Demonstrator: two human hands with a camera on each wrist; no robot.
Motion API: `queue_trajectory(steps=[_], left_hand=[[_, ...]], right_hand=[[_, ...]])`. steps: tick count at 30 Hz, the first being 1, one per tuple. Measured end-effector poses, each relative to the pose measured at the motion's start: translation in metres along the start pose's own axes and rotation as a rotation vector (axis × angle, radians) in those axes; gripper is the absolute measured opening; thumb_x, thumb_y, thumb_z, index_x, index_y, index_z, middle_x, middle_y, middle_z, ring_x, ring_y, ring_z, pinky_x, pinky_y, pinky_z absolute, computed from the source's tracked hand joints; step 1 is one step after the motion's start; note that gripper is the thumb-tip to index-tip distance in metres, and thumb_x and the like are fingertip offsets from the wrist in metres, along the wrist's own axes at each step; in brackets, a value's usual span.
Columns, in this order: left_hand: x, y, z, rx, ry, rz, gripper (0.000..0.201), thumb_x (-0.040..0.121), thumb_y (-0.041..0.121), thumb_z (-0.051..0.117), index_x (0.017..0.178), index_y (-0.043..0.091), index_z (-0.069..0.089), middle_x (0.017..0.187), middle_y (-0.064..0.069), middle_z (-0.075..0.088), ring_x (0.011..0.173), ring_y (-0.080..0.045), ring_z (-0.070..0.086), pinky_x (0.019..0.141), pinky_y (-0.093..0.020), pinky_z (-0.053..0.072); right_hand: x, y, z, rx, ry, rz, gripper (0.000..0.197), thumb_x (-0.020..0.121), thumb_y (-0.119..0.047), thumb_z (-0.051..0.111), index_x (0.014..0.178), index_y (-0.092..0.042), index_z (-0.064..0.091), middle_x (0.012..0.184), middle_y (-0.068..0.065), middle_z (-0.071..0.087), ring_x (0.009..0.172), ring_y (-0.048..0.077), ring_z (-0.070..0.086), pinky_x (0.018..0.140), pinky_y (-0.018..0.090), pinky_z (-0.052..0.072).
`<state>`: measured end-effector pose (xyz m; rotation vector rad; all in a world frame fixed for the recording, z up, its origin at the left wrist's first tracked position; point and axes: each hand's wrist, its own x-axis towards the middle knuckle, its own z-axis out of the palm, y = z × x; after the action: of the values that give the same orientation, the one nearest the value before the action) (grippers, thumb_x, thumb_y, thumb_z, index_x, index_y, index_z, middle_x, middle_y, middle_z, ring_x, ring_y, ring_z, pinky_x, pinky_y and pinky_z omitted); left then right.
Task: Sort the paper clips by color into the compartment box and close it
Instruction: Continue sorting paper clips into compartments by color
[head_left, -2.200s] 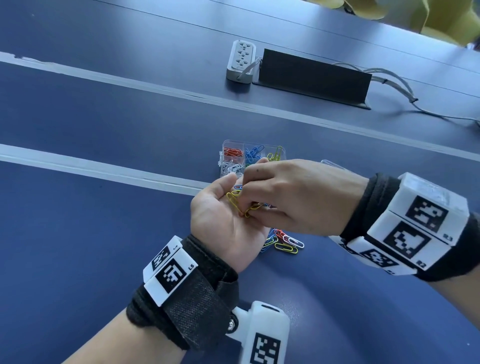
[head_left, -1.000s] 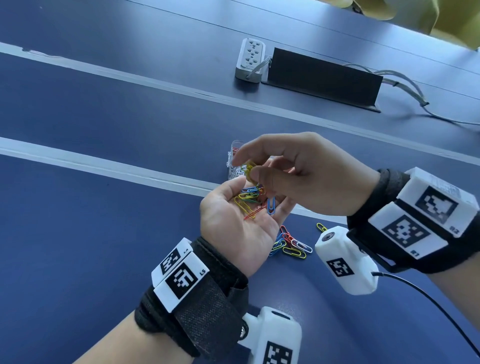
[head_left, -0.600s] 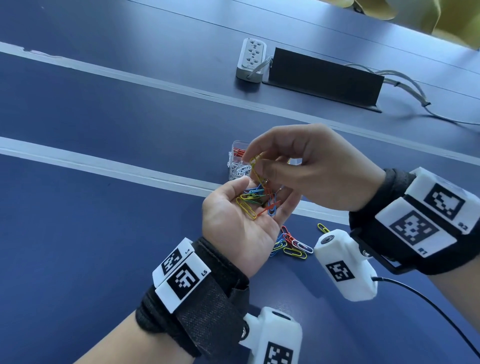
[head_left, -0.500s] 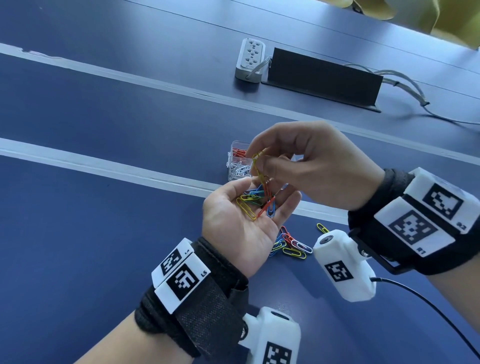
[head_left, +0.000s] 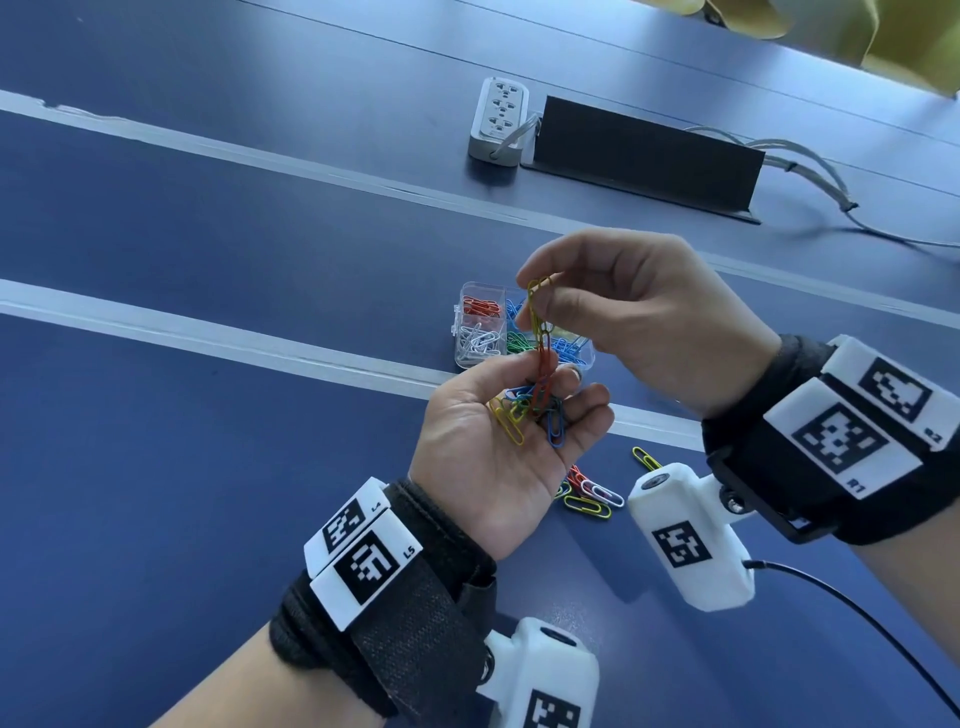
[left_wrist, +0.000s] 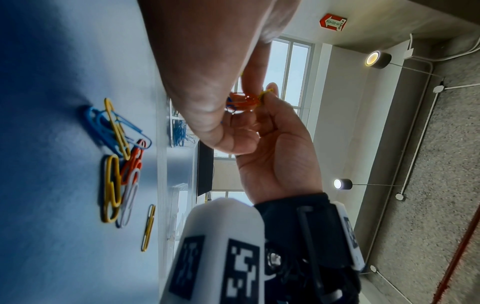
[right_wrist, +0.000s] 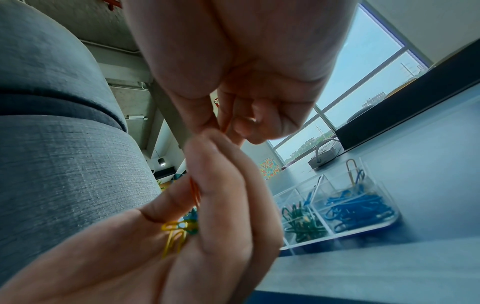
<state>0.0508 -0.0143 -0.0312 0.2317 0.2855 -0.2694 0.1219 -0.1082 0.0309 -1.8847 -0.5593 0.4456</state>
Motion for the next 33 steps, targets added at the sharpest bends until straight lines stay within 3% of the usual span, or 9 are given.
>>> queue_trajectory(steps=[2, 4, 6, 10, 21, 26, 30, 33], left_hand=[[0.0, 0.0, 0.0, -0.005, 0.0, -0.002, 0.008, 0.073, 0.014, 0.054, 0.069, 0.007, 0.056, 0.066, -0.008, 0.053, 0.06, -0.025, 0.062, 0.066, -0.029, 0.056], [0.0, 0.001, 0.001, -0.007, -0.002, 0.0, 0.008, 0.074, 0.014, 0.055, 0.07, 0.007, 0.056, 0.066, -0.008, 0.053, 0.06, -0.024, 0.062, 0.065, -0.029, 0.056], [0.0, 0.0, 0.002, 0.001, -0.003, 0.008, 0.009, 0.075, 0.014, 0.055, 0.071, 0.006, 0.056, 0.065, -0.008, 0.053, 0.058, -0.023, 0.062, 0.063, -0.028, 0.056], [-0.001, 0.0, 0.002, 0.017, -0.01, 0.013, 0.01, 0.076, 0.013, 0.054, 0.078, 0.004, 0.057, 0.065, -0.007, 0.053, 0.057, -0.021, 0.061, 0.062, -0.027, 0.055], [0.0, 0.0, 0.003, 0.04, -0.014, 0.024, 0.009, 0.075, 0.012, 0.055, 0.073, 0.005, 0.058, 0.065, -0.006, 0.051, 0.057, -0.02, 0.059, 0.062, -0.026, 0.054], [0.0, 0.0, 0.002, 0.03, -0.005, 0.038, 0.006, 0.075, 0.011, 0.055, 0.073, 0.005, 0.056, 0.068, -0.007, 0.051, 0.058, -0.019, 0.059, 0.062, -0.027, 0.055], [0.002, -0.002, 0.001, 0.0, 0.027, 0.056, 0.023, 0.085, 0.009, 0.052, 0.063, 0.005, 0.059, 0.066, -0.007, 0.053, 0.054, -0.017, 0.059, 0.061, -0.026, 0.055], [0.003, -0.002, 0.001, -0.026, 0.034, 0.071, 0.016, 0.079, 0.01, 0.056, 0.065, 0.004, 0.059, 0.067, -0.006, 0.052, 0.055, -0.016, 0.059, 0.06, -0.025, 0.055]], right_hand=[[-0.001, -0.001, 0.0, 0.01, 0.016, 0.004, 0.016, 0.088, 0.008, 0.051, 0.093, -0.004, 0.06, 0.073, 0.011, 0.062, 0.05, -0.003, 0.055, 0.048, 0.005, 0.039], [-0.001, 0.0, -0.001, 0.009, 0.032, 0.004, 0.017, 0.088, 0.006, 0.052, 0.093, -0.008, 0.062, 0.072, 0.009, 0.061, 0.05, 0.0, 0.052, 0.049, 0.011, 0.039], [-0.001, 0.002, -0.003, -0.015, 0.035, 0.011, 0.021, 0.089, 0.002, 0.053, 0.092, -0.017, 0.063, 0.073, 0.005, 0.063, 0.057, 0.007, 0.05, 0.05, 0.021, 0.042], [-0.002, 0.002, -0.004, -0.033, 0.017, 0.022, 0.026, 0.09, 0.002, 0.05, 0.094, -0.02, 0.064, 0.077, 0.008, 0.06, 0.069, 0.017, 0.054, 0.054, 0.023, 0.049], [-0.005, 0.003, -0.008, 0.038, 0.02, 0.04, 0.023, 0.09, 0.005, 0.049, 0.087, -0.014, 0.062, 0.072, 0.009, 0.059, 0.061, 0.015, 0.057, 0.056, 0.025, 0.054], [-0.009, 0.005, -0.01, -0.133, 0.048, -0.061, 0.022, 0.087, 0.006, 0.05, 0.09, -0.013, 0.062, 0.07, 0.008, 0.058, 0.06, 0.013, 0.054, 0.053, 0.021, 0.052], [-0.01, 0.004, -0.012, -0.332, 0.093, -0.15, 0.021, 0.078, -0.01, 0.051, 0.089, -0.02, 0.066, 0.072, 0.005, 0.062, 0.062, 0.017, 0.056, 0.06, 0.03, 0.053], [-0.012, 0.004, -0.013, -0.35, 0.095, -0.165, 0.021, 0.078, -0.011, 0.051, 0.089, -0.019, 0.066, 0.072, 0.007, 0.064, 0.062, 0.015, 0.056, 0.062, 0.03, 0.052]])
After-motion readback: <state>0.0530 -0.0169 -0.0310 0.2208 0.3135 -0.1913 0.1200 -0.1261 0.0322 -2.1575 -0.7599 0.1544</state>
